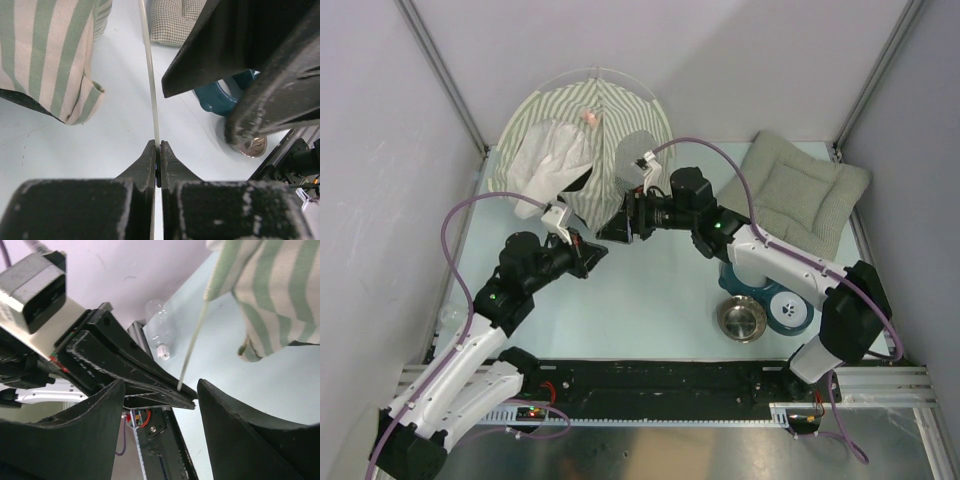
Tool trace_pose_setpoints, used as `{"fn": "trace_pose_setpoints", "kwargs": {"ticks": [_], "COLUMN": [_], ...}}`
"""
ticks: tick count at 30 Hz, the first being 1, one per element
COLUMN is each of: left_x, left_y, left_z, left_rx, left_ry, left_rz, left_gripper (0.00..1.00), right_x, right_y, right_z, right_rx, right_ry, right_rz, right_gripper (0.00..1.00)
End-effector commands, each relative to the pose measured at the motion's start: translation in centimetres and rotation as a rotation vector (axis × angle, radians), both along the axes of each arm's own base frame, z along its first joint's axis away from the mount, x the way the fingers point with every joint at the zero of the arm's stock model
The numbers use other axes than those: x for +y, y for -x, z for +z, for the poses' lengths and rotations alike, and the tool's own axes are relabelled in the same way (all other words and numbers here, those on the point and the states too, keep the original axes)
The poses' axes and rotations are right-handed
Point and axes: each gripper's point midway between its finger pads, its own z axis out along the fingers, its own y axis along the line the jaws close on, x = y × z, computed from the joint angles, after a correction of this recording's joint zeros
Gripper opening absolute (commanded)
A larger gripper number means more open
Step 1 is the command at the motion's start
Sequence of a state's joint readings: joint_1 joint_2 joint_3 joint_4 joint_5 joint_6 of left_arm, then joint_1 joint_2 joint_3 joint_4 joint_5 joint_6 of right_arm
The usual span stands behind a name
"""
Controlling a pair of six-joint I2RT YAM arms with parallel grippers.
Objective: Set up the pet tent
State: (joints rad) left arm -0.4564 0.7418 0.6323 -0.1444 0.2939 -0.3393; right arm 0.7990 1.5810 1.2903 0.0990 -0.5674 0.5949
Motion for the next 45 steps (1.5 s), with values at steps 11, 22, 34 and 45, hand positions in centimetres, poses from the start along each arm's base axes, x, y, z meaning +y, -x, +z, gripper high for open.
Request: {"fn": "trace_pose_setpoints", "kwargs": {"ticks": [11, 22, 34, 45], "left_x": [-0.4, -0.2, 1.5, 5.1], "left_y": [-0.2, 0.0, 0.1, -1.0], "left_z": [3.4, 3.3, 3.0, 3.7], "left_rx": [-0.123, -0.123, -0.167, -0.148], "left_ry": [0.037, 0.043, 0.018, 0.111], "left_rz": [-0.037, -0.029, 0.054, 0.294], "left_gripper": [0.0, 0.0, 0.96, 1.0], "right_x": [3.2, 4.0, 2.5, 1.7], "right_y": [-1.9, -2.4, -1.8, -1.8], "right_z": [-1.3, -1.0, 1.7, 2.3], "right_rx": [-0.026, -0.017, -0.021, 0.01], "right_ry": [-0.001, -0.017, -0.025, -0.032], "right_rz": [-0.032, -0.057, -0.089, -0.083], "right_gripper": [0.43, 0.02, 0.0, 0.0]}}
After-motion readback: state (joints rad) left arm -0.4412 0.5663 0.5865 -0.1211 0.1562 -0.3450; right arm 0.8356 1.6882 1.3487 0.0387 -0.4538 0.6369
